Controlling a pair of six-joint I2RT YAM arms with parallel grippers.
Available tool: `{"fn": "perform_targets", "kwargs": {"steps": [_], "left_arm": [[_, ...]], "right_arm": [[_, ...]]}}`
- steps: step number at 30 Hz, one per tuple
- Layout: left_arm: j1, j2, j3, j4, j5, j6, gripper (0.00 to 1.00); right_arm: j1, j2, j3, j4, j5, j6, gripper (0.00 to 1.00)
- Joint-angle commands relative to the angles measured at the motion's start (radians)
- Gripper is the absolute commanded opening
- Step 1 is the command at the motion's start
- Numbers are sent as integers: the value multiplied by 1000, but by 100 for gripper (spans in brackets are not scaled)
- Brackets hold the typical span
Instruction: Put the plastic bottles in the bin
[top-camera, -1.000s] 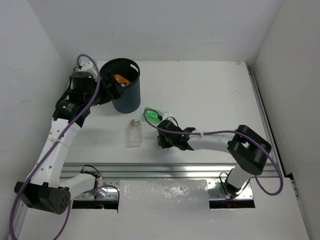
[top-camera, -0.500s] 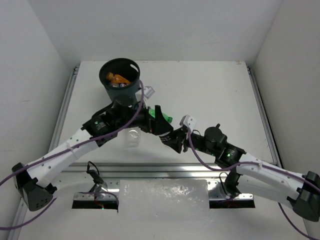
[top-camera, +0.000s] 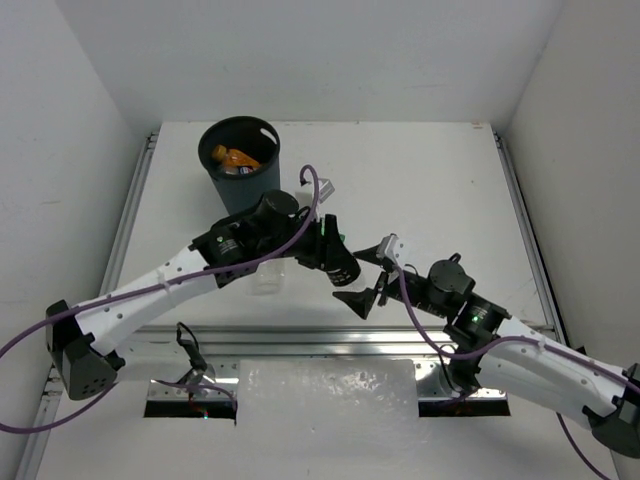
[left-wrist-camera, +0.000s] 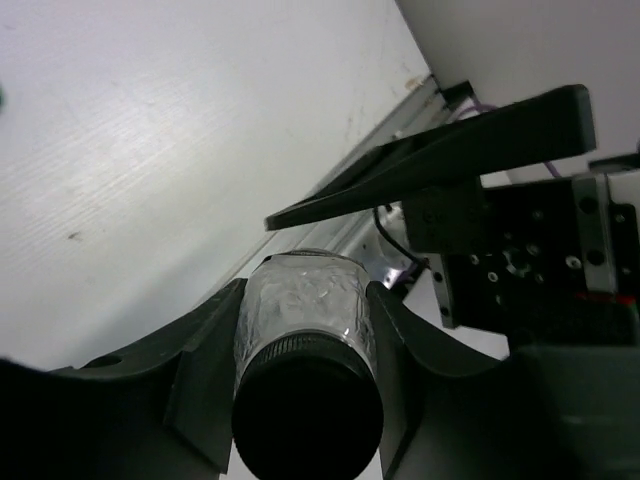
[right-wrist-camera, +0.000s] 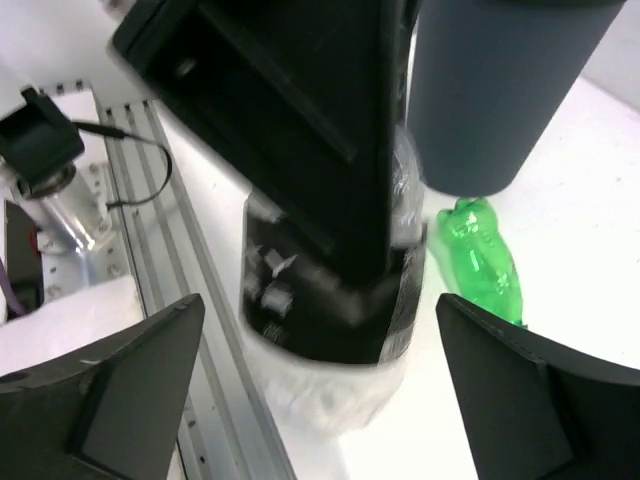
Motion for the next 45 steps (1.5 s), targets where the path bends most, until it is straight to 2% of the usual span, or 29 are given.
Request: {"fn": "perform_targets", "kwargs": {"steps": [1, 2, 5, 6, 8, 9, 11, 12, 14, 15, 16, 18, 19, 20, 21, 22, 23, 25, 26, 27, 30, 32, 35, 37, 38, 39, 40, 42, 45], "left_arm": [[2, 7, 174, -88, -198, 19, 0], [19, 15, 219, -132, -333, 23, 0], [161, 65, 402, -285, -539, 35, 0], [242, 98, 443, -340, -578, 44, 0], [308, 138, 553, -377, -668, 72, 0], [380, 182, 593, -394, -667, 82, 0], [448, 239, 711, -403, -667, 107, 0], [509, 319, 823, -438, -668, 115, 0], [563, 415, 950, -483, -656, 124, 0], [610, 520, 1091, -535, -639, 131, 0], [628, 574, 1167, -564, -597, 133, 0], [674, 714, 1297, -633, -554, 139, 14], [687, 742, 1363, -635, -465, 145, 20], [706, 759, 1362, -623, -413, 151, 27], [732, 779, 1353, -611, -385, 153, 42], [738, 779, 1321, -604, -365, 155, 50], [746, 768, 1292, -571, -345, 161, 66], [749, 759, 1233, -554, -323, 170, 81], [749, 756, 1233, -554, -314, 171, 94], [750, 750, 1244, -557, -303, 173, 100], [750, 712, 1265, -563, -286, 174, 100], [750, 657, 1255, -580, -305, 184, 100], [750, 558, 1174, -574, -337, 197, 100], [750, 416, 1005, -529, -377, 213, 100], [750, 305, 941, -485, -386, 219, 100], [750, 247, 810, -465, -411, 220, 100], [750, 197, 743, -445, -411, 220, 100], [750, 54, 576, -375, -388, 225, 100], [749, -52, 460, -354, -354, 227, 100]], "right_arm": [[3, -39, 45, 51, 67, 7, 99], [5, -46, 54, 5, 90, 10, 99], [5, -58, 83, -119, 181, 21, 99], [5, -59, 89, -149, 222, 21, 99], [5, -62, 103, -211, 254, 24, 99], [5, -64, 108, -242, 263, 26, 99], [6, -63, 116, -278, 303, 32, 99], [5, -59, 119, -282, 314, 36, 99], [5, -40, 131, -292, 357, 59, 99], [5, -29, 137, -298, 366, 67, 99], [5, -1, 145, -305, 380, 72, 99], [5, 31, 172, -328, 385, 76, 99], [3, 46, 180, -332, 389, 76, 99], [3, 78, 200, -339, 398, 76, 99], [3, 98, 211, -344, 408, 73, 99], [-1, 123, 226, -350, 423, 72, 99], [-6, 182, 263, -367, 487, 78, 99], [-69, 261, 334, -406, 501, 98, 99], [-110, 301, 352, -405, 462, 110, 99], [-182, 374, 366, -390, 341, 112, 99], [-252, 523, 408, -301, 137, 61, 99], [-279, 653, 471, -276, 22, -70, 99], [-296, 787, 580, -308, -61, -250, 99], [-321, 926, 690, -380, -153, -322, 99], [-322, 972, 729, -409, -167, -344, 99], [-322, 1055, 798, -437, -181, -365, 99], [-322, 1086, 819, -450, -184, -378, 99], [-324, 1134, 835, -407, -172, -404, 99], [-324, 1229, 899, -365, -149, -438, 99]]}}
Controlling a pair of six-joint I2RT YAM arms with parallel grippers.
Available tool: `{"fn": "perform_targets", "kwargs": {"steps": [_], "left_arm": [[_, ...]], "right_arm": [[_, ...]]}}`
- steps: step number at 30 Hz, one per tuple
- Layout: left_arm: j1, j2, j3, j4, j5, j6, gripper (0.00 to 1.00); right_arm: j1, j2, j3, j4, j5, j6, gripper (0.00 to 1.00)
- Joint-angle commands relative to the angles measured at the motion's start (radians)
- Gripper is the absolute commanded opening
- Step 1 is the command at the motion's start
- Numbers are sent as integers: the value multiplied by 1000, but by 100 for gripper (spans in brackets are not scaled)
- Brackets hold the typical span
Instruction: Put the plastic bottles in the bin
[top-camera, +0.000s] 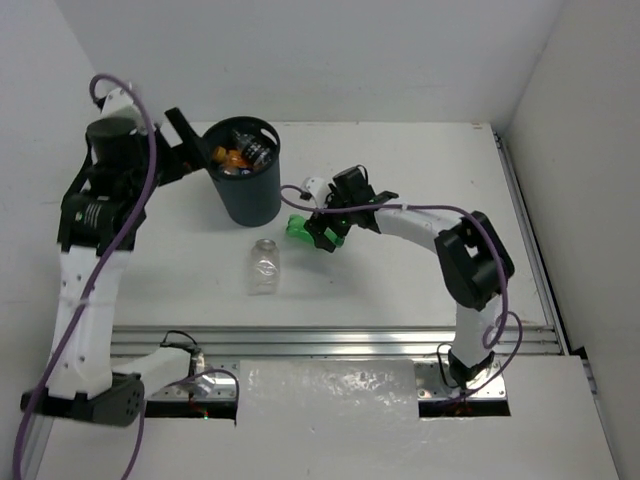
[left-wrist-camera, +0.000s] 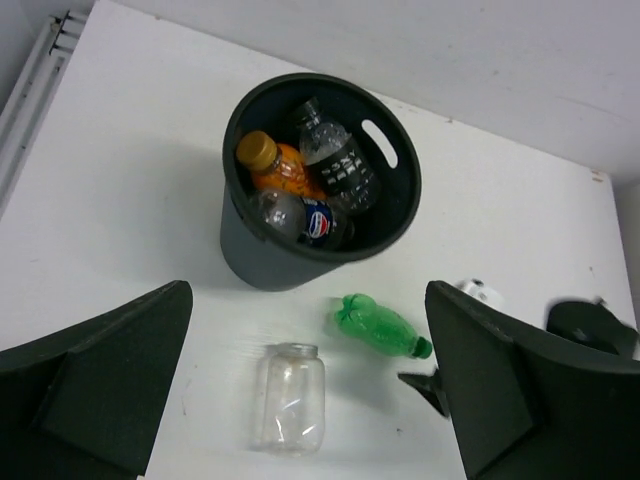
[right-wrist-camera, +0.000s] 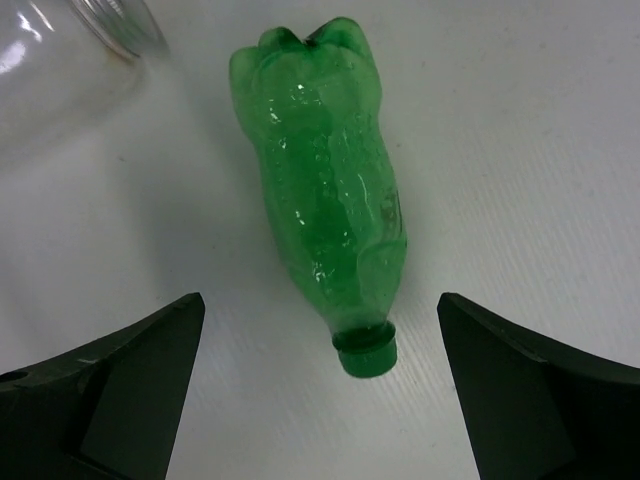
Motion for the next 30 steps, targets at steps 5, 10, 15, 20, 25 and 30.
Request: {"fn": "perform_targets", "kwargs": {"steps": [5, 10, 15, 20, 25, 30], "left_arm": [[-4, -150, -209, 110, 128, 27, 100], [-4, -201, -327, 202, 334, 6, 100], [-25, -235, -427, 328, 521, -34, 100], [-203, -203, -486, 428, 575, -68, 100], [-378, -98, -489, 537, 589, -115, 100], [-501, 6, -447, 560, 521, -131, 100]], "right_arm": [[-2, 185, 171, -48, -95, -113, 85], [-11, 54, 22, 97, -113, -59, 36], [-14, -212, -188, 220, -24, 69, 15], [-64, -549, -390, 298, -191, 403, 13], [-71, -737, -518, 421, -403, 522, 13], [-72, -853, -530, 418, -441, 533, 15]]}}
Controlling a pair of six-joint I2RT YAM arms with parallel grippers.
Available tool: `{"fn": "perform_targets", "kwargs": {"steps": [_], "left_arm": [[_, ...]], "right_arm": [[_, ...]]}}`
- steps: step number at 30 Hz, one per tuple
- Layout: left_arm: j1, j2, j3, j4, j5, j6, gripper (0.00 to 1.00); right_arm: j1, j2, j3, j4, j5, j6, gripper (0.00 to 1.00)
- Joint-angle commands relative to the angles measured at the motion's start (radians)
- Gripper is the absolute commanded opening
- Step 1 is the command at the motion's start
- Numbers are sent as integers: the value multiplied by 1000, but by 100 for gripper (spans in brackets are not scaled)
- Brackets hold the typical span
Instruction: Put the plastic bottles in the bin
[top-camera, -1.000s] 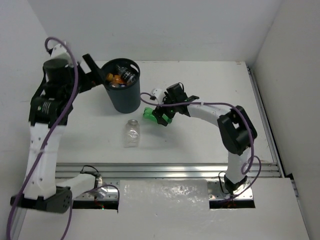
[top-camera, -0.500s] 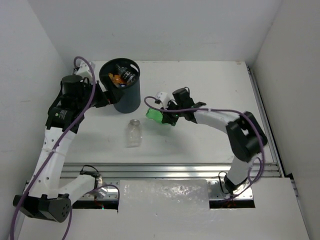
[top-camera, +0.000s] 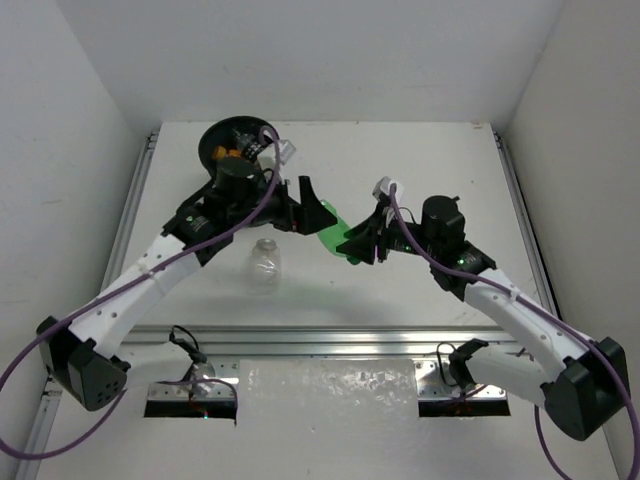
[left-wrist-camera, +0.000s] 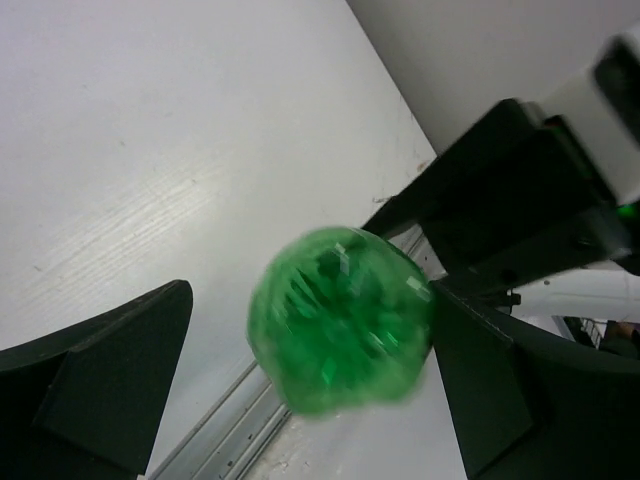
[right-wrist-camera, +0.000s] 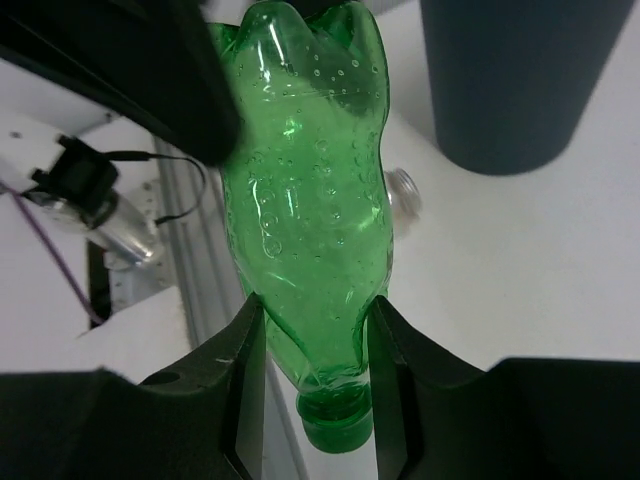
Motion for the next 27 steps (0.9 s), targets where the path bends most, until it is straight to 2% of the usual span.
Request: {"fn": "perform_targets", "kwargs": {"steps": [1, 4, 6, 7, 8, 9, 11, 12, 14, 15, 16, 18, 19, 24, 25, 27], "left_arm": [[-59, 51, 50, 93, -37, -30, 100], [-94, 102, 79, 101, -60, -39, 100], [-106, 125, 94, 116, -49, -51, 84], [-108, 129, 96, 124, -30, -56, 67], [-108, 133, 109, 118, -32, -65, 10], [-108, 133, 119, 108, -45, -68, 0], [-108, 131, 145, 75, -100, -61, 0], [-105, 133, 186, 17, -138, -51, 0], [-73, 145, 243, -62, -282, -44, 0], [-48, 152, 314, -155, -342, -45, 0], [22, 160, 349, -201, -461, -48, 0], [114, 180, 439, -281, -551, -56, 0], [204, 192, 470, -301, -603, -53, 0], [355, 402, 819, -483, -735, -5, 0], [362, 495, 946, -551, -743, 8, 0], [375, 642, 1072, -622, -760, 21, 0]], "right_arm": [[1, -65, 14, 77, -123, 59, 15], [3, -108, 5, 89, -153, 59, 15], [3, -124, -4, 94, -134, 60, 17], [3, -131, -4, 79, -110, 59, 21], [3, -132, -4, 69, -89, 67, 29], [1, -135, -4, 60, -55, 76, 39], [3, -149, -11, 26, 52, 87, 93], [3, -154, -11, 11, 89, 91, 99], [1, -169, -9, -53, 218, 123, 99], [1, -171, -9, -70, 246, 133, 99], [1, -172, -8, -102, 267, 148, 99], [1, -163, -1, -138, 307, 160, 99], [1, -158, 9, -171, 314, 162, 99], [1, -148, 0, -218, 324, 151, 99], [3, -145, -1, -219, 327, 149, 99], [1, -129, -3, -228, 332, 151, 99]]}}
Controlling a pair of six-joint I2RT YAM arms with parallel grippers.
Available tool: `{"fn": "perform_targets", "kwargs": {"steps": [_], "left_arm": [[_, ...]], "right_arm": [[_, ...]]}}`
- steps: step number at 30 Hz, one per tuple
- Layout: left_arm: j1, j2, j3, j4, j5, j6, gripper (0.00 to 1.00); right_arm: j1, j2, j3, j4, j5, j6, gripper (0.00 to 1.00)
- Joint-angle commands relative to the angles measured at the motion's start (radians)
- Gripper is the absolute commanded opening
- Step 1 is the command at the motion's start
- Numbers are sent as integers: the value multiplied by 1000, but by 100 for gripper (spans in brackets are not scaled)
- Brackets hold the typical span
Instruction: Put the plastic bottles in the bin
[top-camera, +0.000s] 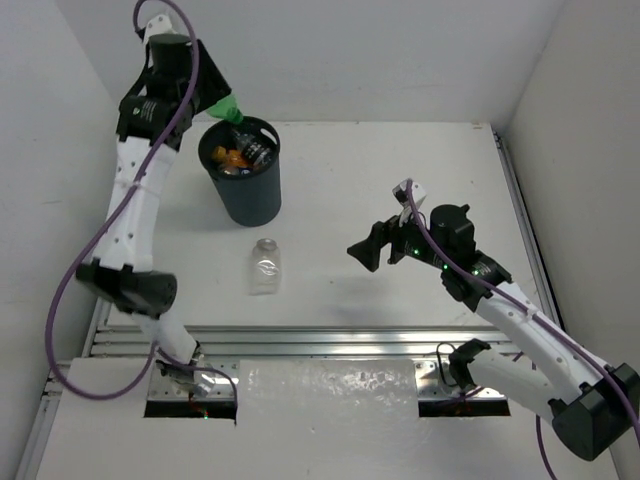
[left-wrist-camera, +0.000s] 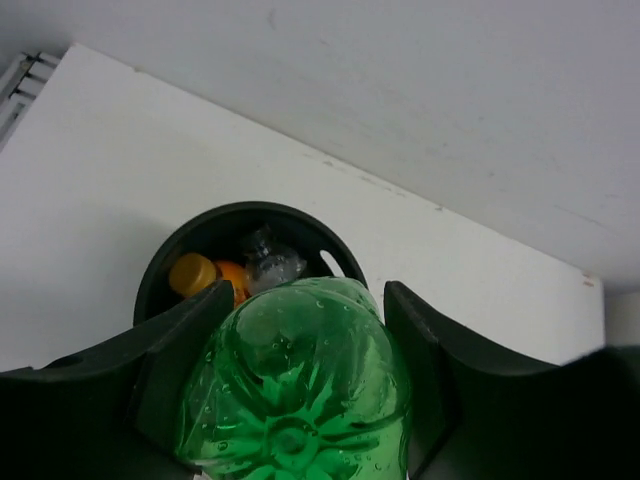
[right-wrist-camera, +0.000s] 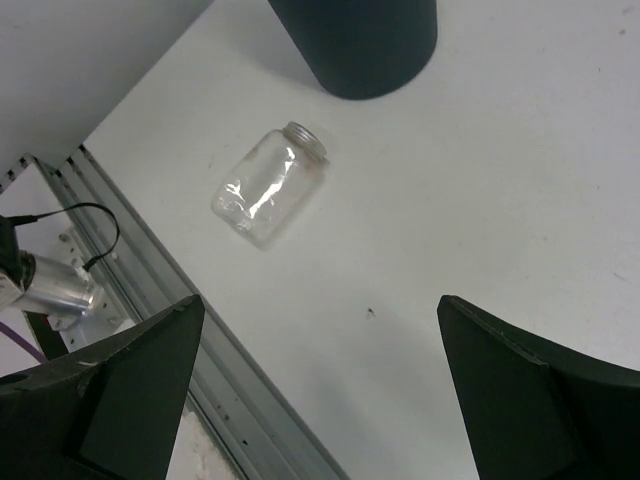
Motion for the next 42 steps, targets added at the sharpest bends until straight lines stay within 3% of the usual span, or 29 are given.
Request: {"fn": "perform_targets", "kwargs": {"steps": [1, 3, 7, 10, 11, 12, 19, 23, 28, 36, 42], "left_arm": [[1, 204, 239, -228, -61, 59, 0], [4, 296, 318, -290, -38, 59, 5], [3, 304, 226, -258, -25, 60, 22], [3, 281, 182, -226, -19, 68, 59], [3, 280, 189, -226, -19, 68, 81], [3, 278, 212, -229, -18, 69, 97], [3, 234, 274, -237, -57, 65, 100], [3, 92, 174, -180, -114, 54, 100], [3, -79, 84, -146, -182, 45, 100], [3, -513, -483, -25, -147, 60, 100], [3, -605, -675, -10, -128, 82, 100]], "right_arm": [[3, 17, 9, -9, 30, 11, 99], [1, 36, 8, -6, 26, 11, 99], [1, 100, 51, -35, 11, 9, 99], [9, 160, 66, -19, -90, 17, 99], [15, 177, 75, -4, -98, 34, 99], [42, 212, 83, 4, -92, 37, 99], [248, 457, 253, 4, 142, 78, 99], [328, 574, 293, 47, 328, 250, 99], [438, 729, 397, 60, 447, 321, 99], [469, 1014, 598, 32, 424, 385, 99], [478, 1184, 782, -145, 508, 436, 99]]}}
